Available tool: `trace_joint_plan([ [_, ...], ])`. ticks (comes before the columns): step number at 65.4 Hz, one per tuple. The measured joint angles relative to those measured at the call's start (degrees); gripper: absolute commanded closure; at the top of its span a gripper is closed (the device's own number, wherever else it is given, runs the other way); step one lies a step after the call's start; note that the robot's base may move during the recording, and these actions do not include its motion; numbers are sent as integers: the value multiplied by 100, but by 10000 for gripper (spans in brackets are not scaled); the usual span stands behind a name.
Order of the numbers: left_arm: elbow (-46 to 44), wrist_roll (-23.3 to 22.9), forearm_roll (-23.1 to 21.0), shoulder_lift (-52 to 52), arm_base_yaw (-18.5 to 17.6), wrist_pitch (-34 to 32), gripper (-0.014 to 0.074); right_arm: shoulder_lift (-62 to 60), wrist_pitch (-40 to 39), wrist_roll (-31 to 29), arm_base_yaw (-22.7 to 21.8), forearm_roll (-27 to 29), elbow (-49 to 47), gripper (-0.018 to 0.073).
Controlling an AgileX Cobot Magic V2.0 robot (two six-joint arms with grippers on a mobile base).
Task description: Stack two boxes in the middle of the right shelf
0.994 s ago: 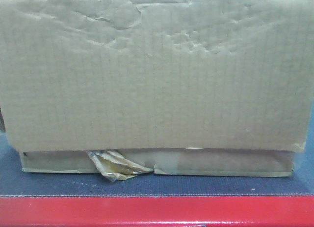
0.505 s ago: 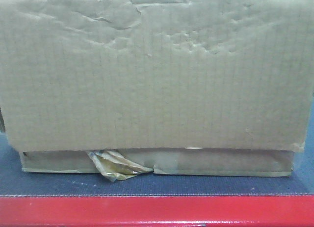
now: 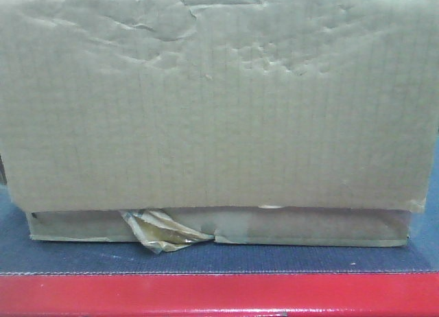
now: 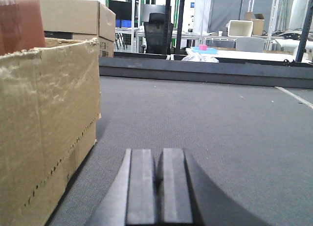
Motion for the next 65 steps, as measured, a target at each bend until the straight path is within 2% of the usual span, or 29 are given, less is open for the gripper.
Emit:
trace_joint_plan([
  [12, 99, 0, -249, 357, 11, 0, 706, 0, 0, 0, 0, 0, 0, 724],
  [24, 108, 0, -301, 431, 21, -10, 703, 0, 0, 0, 0, 0, 0, 724],
  [28, 108, -10, -313, 431, 21, -10, 659, 0, 0, 0, 0, 0, 0, 724],
  [39, 108, -10, -313, 431, 21, -10, 427, 0, 0, 0, 0, 0, 0, 724],
  [46, 108, -22, -296, 431, 21, -31, 328, 0, 0, 0, 0, 0, 0, 724],
  [56, 19, -43, -326, 431, 21, -31, 242, 0, 0, 0, 0, 0, 0, 724],
  [65, -268, -43, -406, 391, 21, -53, 235, 0, 0, 0, 0, 0, 0, 724],
])
